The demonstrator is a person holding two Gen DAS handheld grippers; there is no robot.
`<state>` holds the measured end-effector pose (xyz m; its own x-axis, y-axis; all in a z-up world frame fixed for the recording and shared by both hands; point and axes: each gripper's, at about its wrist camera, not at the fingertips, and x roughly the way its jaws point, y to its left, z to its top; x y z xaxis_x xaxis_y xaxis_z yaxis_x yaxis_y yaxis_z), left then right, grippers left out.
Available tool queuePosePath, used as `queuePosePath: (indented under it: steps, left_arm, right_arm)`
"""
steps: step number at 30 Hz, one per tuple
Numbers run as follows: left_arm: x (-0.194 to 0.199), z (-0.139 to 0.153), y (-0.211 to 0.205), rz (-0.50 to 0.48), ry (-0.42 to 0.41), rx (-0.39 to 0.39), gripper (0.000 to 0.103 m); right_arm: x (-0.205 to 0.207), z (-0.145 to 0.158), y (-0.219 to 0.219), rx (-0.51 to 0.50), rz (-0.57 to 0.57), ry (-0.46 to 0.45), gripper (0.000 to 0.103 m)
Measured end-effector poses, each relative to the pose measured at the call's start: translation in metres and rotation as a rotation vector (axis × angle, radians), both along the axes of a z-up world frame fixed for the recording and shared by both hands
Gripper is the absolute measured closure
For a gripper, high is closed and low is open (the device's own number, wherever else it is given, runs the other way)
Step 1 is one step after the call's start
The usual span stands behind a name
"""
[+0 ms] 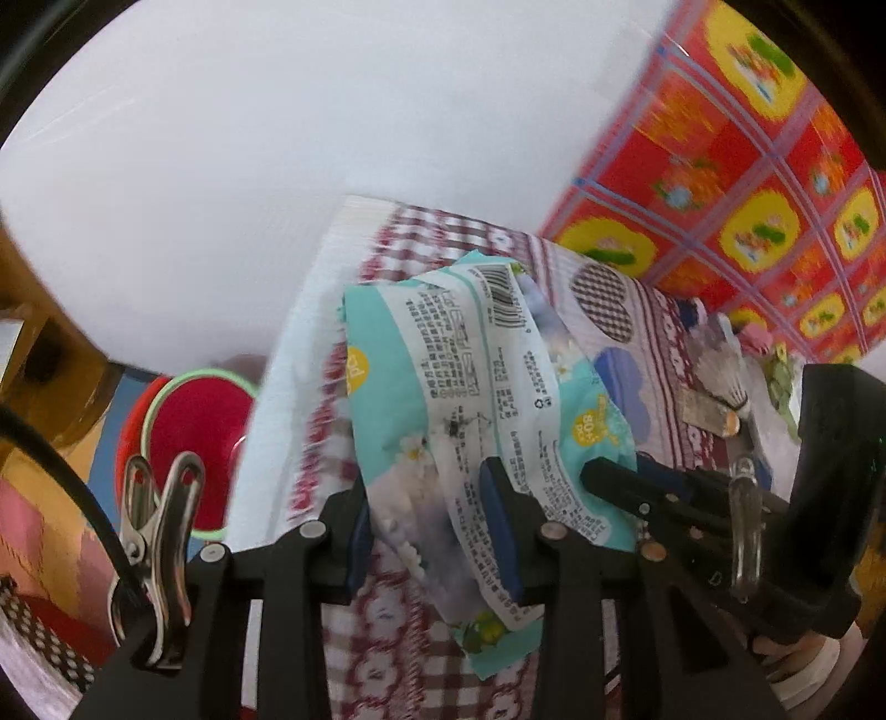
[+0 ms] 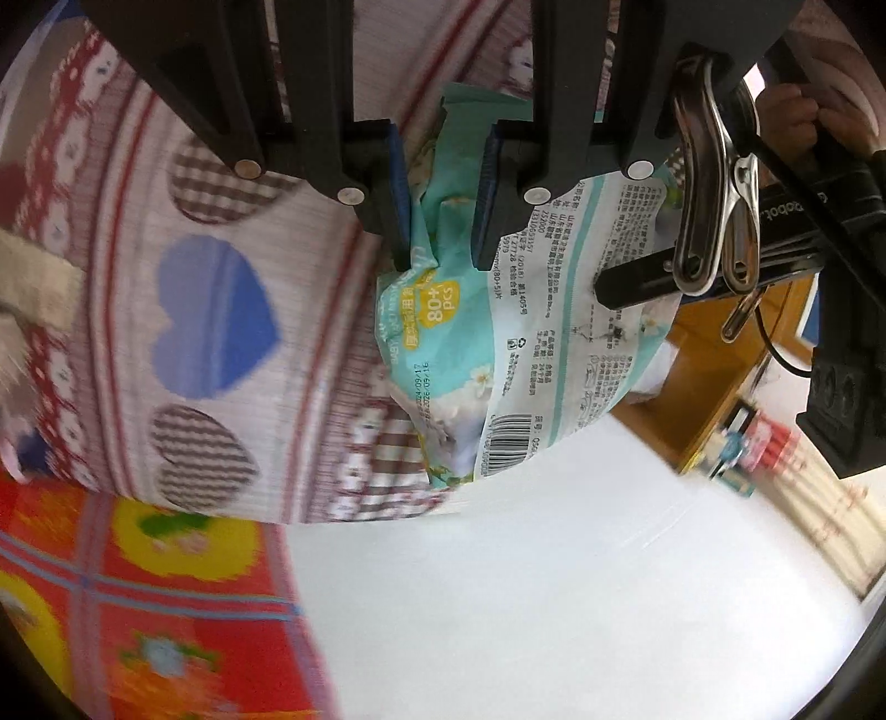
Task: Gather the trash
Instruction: 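Carry the teal wet-wipe package with both grippers over the red bucket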
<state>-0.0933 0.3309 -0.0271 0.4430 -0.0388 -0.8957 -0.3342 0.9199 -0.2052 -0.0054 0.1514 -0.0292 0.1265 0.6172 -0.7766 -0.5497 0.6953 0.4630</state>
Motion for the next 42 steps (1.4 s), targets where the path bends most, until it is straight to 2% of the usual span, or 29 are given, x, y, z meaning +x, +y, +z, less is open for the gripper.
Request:
queuePosePath:
  steps: [11, 16, 27, 34, 42]
  left_arm:
    - [-0.054, -0.001, 0.063, 0.192, -0.029, -0.043, 0.066]
    - [-0.075, -0.004, 0.1, 0.244, -0.035, -0.062, 0.066]
    - [-0.109, -0.013, 0.172, 0.298, -0.047, -0.093, 0.066]
    - [-0.114, -0.036, 0.214, 0.309, -0.019, -0.129, 0.066]
    - [-0.114, -0.065, 0.249, 0.301, 0.009, -0.188, 0.066]
  right_arm:
    - [-0.029, 0.012, 0.089, -0.034, 0.161, -0.03, 0.081]
    - [-0.043, 0.012, 0.127, -0.062, 0.197, -0.034, 0.081]
    - [-0.069, 0.006, 0.201, -0.11, 0.242, -0.05, 0.081]
    - [-0.074, -0.01, 0.249, -0.199, 0.254, -0.039, 0.081]
    - [-0.073, -0.034, 0.283, -0.275, 0.237, -0.015, 0.081]
